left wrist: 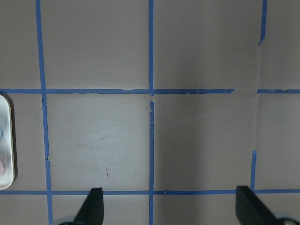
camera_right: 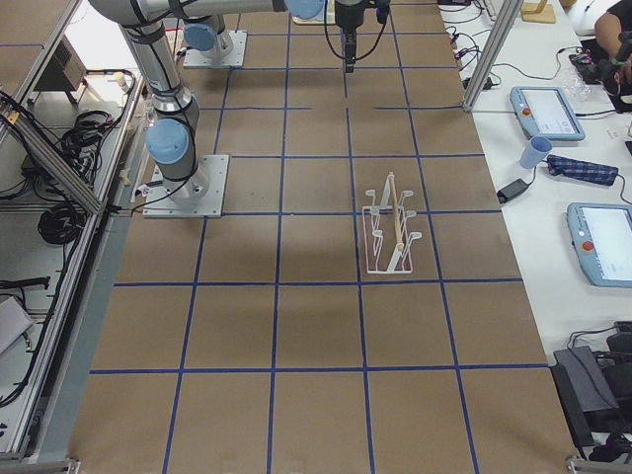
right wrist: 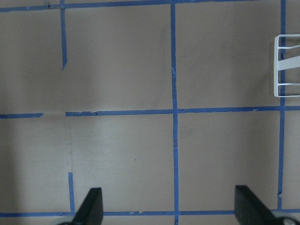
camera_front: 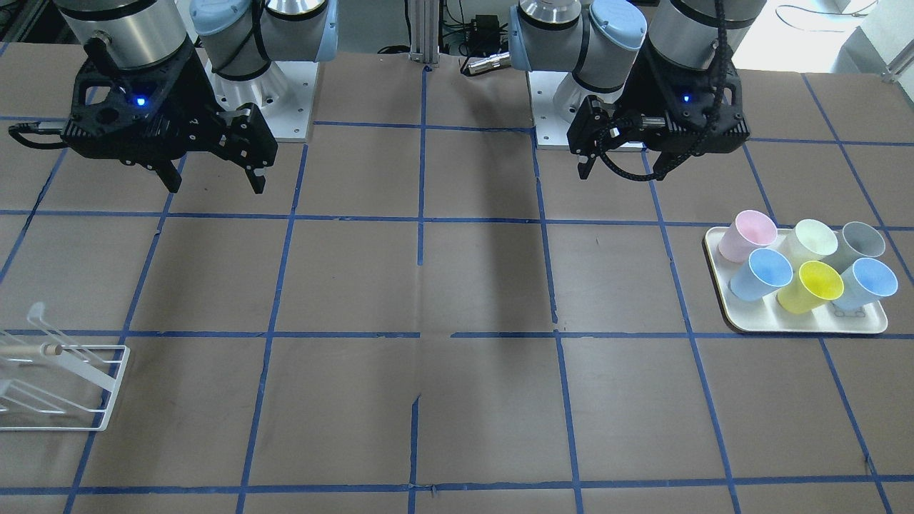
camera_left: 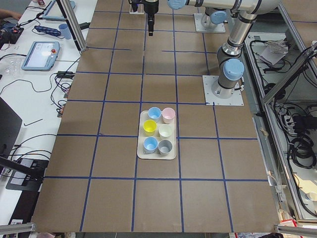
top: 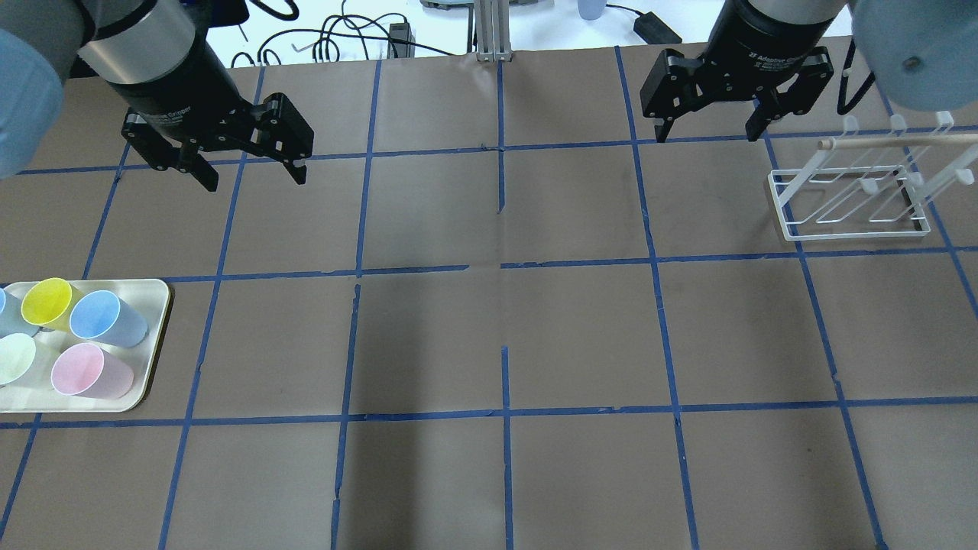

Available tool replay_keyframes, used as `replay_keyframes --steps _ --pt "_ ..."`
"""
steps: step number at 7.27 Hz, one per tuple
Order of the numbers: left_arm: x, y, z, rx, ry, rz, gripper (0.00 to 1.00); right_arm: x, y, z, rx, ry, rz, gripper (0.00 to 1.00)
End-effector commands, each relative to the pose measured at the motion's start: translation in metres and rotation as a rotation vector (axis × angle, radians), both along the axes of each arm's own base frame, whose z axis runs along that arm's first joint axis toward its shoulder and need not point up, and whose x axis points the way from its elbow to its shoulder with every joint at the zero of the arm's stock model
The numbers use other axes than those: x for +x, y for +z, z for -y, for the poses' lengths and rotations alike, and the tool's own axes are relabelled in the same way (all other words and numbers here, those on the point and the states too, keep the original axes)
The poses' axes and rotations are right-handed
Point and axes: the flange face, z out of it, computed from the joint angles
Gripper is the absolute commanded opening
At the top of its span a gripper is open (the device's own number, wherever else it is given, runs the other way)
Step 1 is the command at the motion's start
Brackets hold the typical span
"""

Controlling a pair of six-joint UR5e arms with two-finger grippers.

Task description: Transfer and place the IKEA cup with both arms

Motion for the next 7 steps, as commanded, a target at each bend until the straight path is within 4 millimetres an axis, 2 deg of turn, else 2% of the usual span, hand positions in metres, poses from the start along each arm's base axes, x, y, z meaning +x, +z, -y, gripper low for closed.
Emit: replay_keyframes --steps 1,7 --pt "0.0197 0.0063 0.0006 0.004 0.033 0.005 1.0 0.0 0.0 0.0005 -0.002 0.0 0.0 1.0" --pt "0.0199 0.0004 0.0 0.015 0.033 0.006 1.0 -0.0007 -0.0007 0.0006 -0.001 -0.001 0.0 1.0"
